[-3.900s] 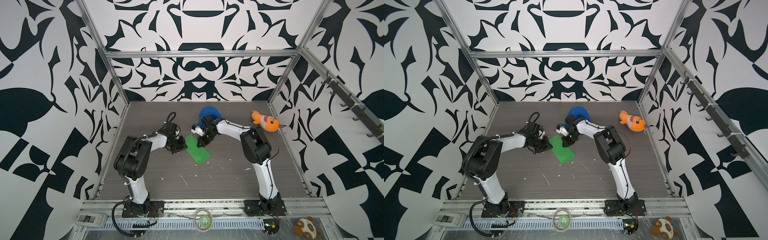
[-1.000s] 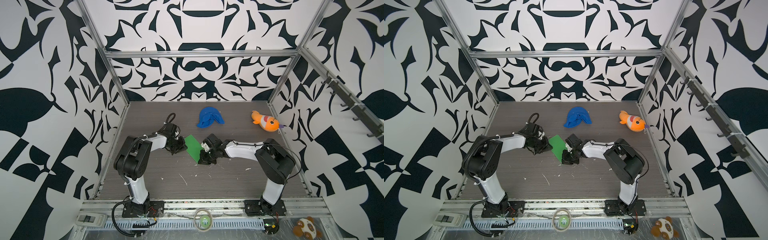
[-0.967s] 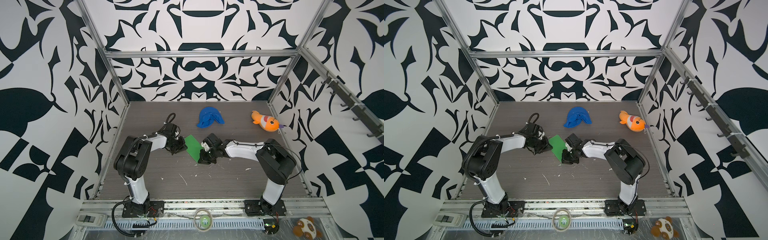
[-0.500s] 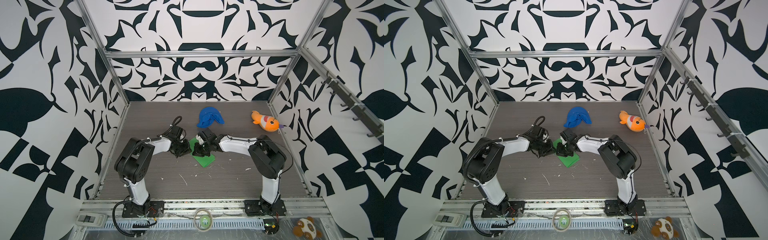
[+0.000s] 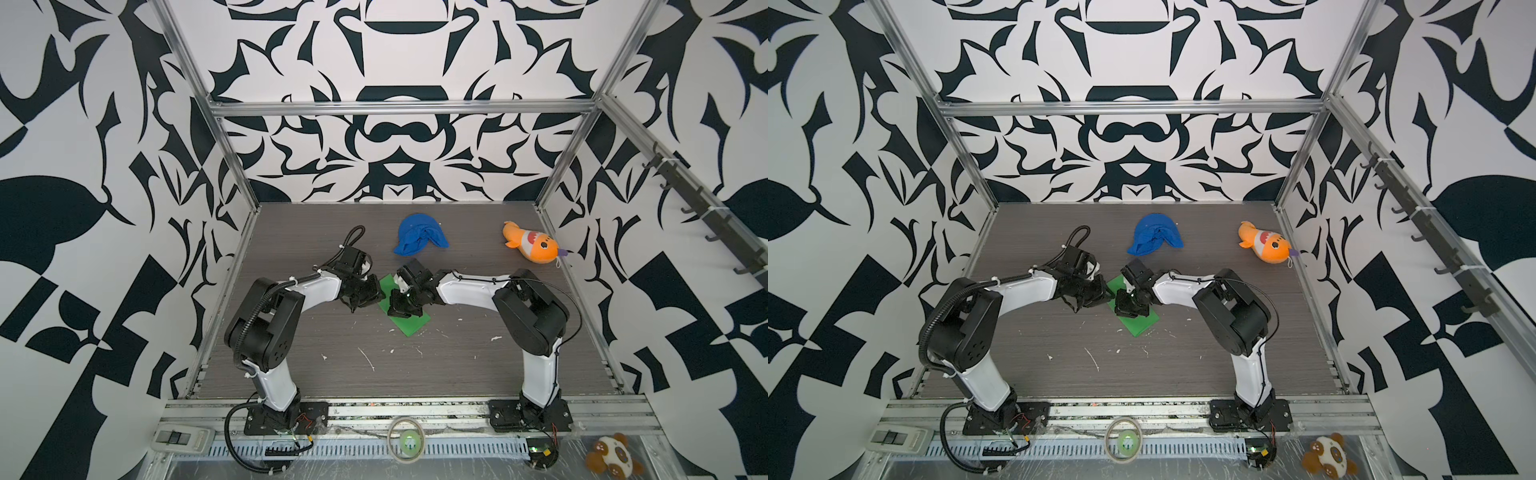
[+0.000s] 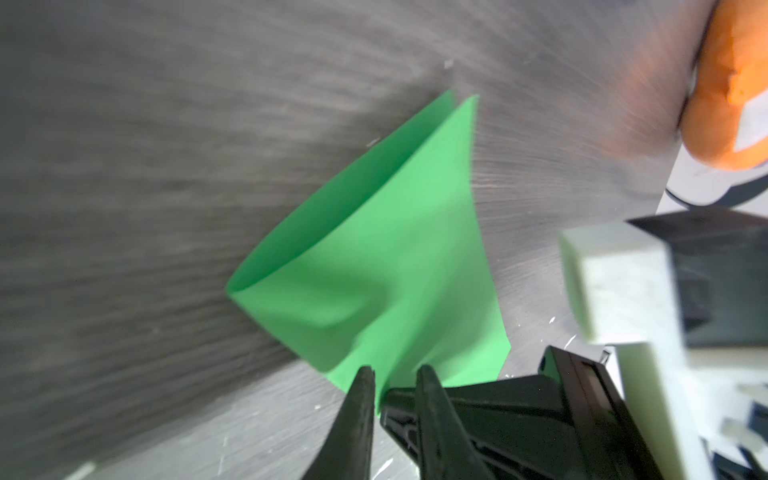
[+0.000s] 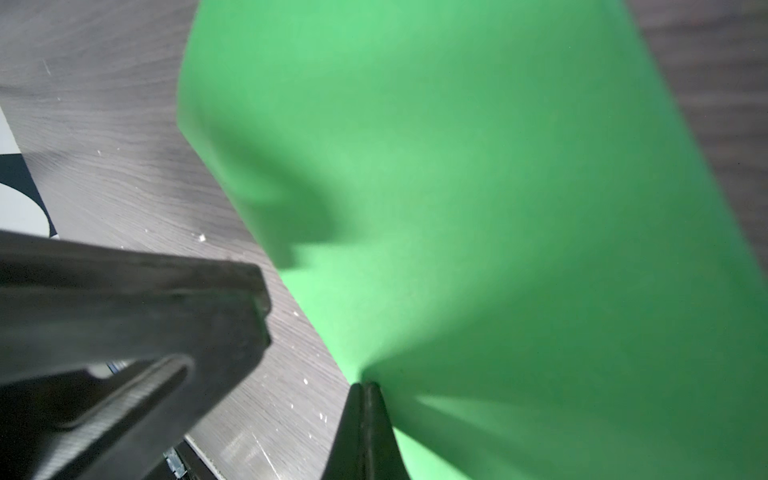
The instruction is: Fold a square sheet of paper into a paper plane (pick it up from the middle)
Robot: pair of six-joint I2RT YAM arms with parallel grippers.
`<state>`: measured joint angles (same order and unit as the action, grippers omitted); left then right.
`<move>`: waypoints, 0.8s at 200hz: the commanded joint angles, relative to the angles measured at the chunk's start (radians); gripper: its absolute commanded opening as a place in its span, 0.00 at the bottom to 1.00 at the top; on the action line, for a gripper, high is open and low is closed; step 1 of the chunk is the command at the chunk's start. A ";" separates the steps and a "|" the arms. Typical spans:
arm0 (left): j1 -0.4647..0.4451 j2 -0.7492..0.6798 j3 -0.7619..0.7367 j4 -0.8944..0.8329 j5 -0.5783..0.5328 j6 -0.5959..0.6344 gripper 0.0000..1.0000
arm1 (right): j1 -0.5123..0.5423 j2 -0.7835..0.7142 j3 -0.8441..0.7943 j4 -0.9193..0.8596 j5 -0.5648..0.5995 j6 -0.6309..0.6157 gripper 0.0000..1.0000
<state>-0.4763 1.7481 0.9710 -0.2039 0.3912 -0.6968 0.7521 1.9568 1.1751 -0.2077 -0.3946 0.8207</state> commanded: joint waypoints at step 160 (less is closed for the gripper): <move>0.003 0.163 0.193 -0.277 -0.175 0.283 0.16 | -0.002 0.011 -0.047 -0.104 0.052 -0.025 0.02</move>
<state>-0.4763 1.8755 1.1408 -0.4210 0.2752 -0.4255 0.7502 1.9568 1.1690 -0.2024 -0.3927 0.8093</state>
